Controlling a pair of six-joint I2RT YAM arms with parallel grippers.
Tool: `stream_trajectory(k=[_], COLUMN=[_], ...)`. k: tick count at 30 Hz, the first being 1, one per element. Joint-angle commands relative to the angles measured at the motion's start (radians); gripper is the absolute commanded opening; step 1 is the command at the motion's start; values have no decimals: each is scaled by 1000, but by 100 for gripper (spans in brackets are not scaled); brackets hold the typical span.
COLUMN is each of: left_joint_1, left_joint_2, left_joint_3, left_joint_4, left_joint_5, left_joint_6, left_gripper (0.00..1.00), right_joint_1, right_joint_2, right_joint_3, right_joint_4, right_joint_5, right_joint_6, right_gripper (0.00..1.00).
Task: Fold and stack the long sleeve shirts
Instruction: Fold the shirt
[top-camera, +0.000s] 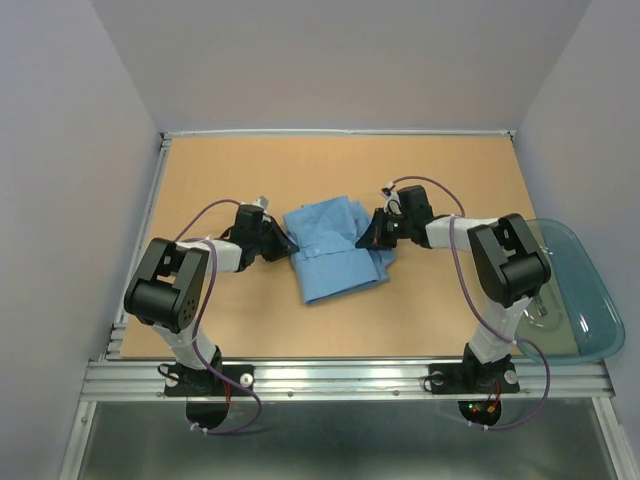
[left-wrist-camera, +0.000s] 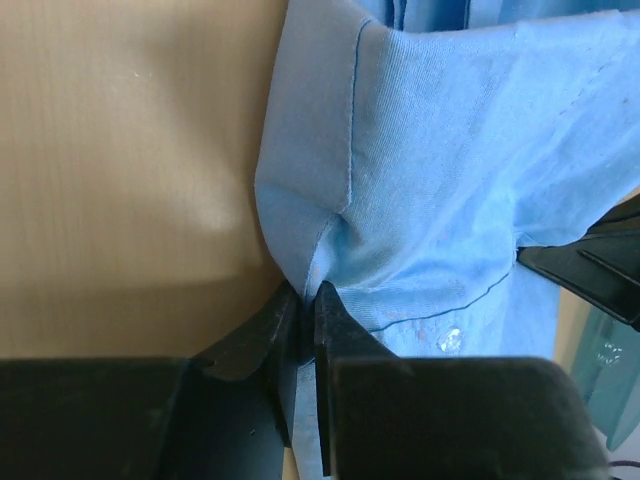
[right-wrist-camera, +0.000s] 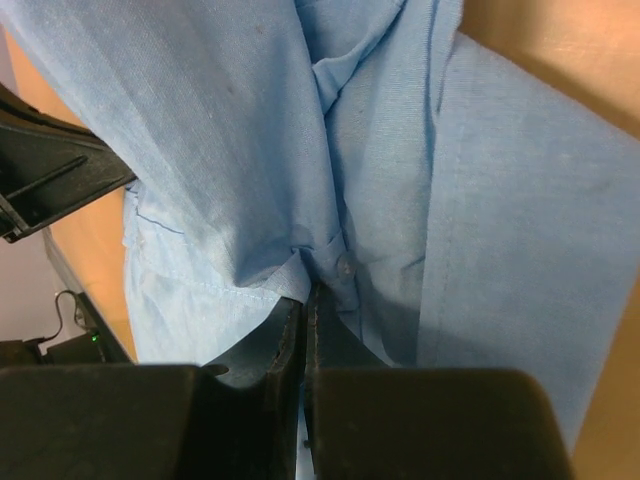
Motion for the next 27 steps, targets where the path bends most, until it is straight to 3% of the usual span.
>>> stream_trajectory(k=[1,8,16,18,21,22,23,24,25,27], left_joint_1=[-12,-12,-13,-18,-33,-39,-46,-52,-62,-73], left_joint_2=[-3,-2,-22,-32,-56,-79,-94,-110,-146,-185], left_joint_3=[-4,13,25,29,59,77,88,98,120,140], left_joint_4=[-131,-206,-240,-251,-291,-317,-332,-346,-377,-407], left_joint_5=[-100,-157,-174,-172,-180,-191,-200,-212,-229,-249], left_joint_6=[22,30,42,42,47,50,51,53,56,56], left_gripper=[14,11,13,23,47,62,67,72,74,75], right_joint_1=[-6,-18,-46,-47,-47,-47,-47,-46,-46,-46], right_joint_2=[-86,-149,-100,-70,-53,-54,-60,-68,-92,-128], right_joint_3=[12,38,34,32,29,28,28,29,29,34], right_joint_4=[-50,-132,-147,-147,-148,-148,-150,-152,-156,-170], right_joint_5=[77,109,155,172,185,194,195,198,208,214], right_joint_6=[-26,-38,-64,-75,-83,-83,-83,-83,-83,-84], right_gripper=[1,0,1,1,2,7,11,16,30,40])
